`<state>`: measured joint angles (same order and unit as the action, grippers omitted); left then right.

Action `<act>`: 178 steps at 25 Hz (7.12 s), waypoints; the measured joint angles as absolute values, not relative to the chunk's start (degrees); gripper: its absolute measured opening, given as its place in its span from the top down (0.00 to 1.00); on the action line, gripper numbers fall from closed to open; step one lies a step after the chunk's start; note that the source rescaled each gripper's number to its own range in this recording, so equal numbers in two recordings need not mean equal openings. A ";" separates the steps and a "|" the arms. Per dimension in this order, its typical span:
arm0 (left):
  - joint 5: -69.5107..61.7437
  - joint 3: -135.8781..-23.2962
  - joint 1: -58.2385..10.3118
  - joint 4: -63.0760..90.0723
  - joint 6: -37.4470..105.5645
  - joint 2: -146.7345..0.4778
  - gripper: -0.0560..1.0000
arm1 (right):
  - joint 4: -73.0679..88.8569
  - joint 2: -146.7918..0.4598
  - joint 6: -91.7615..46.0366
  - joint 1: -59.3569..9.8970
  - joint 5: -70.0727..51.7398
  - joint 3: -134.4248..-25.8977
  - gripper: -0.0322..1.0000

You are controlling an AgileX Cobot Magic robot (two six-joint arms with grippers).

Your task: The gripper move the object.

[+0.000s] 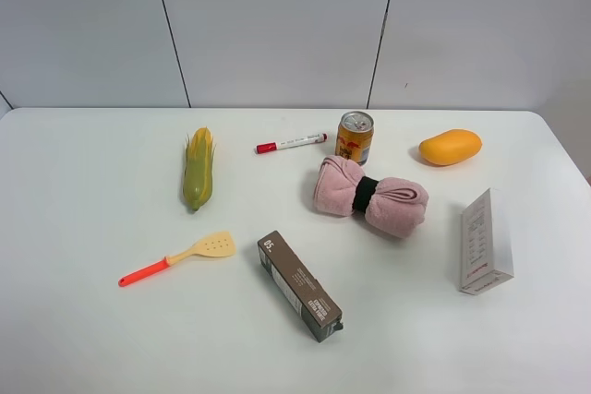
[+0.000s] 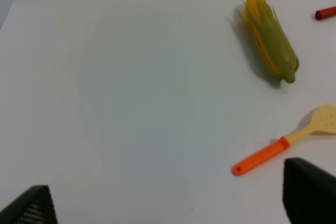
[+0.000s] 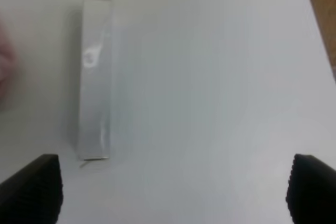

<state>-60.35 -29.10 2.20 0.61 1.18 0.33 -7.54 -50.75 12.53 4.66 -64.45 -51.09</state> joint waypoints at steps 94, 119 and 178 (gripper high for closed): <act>-60.35 -29.10 2.20 0.61 1.18 0.33 0.00 | 17.80 -83.66 -18.27 -27.68 -65.02 -89.08 0.97; -60.35 -29.10 2.20 0.61 1.18 0.33 0.00 | -1.30 -119.21 -5.23 -40.93 -43.90 -95.08 0.97; -60.35 -29.10 2.20 0.61 1.18 0.33 0.00 | -1.82 -133.07 2.12 -40.93 -34.05 -96.06 0.01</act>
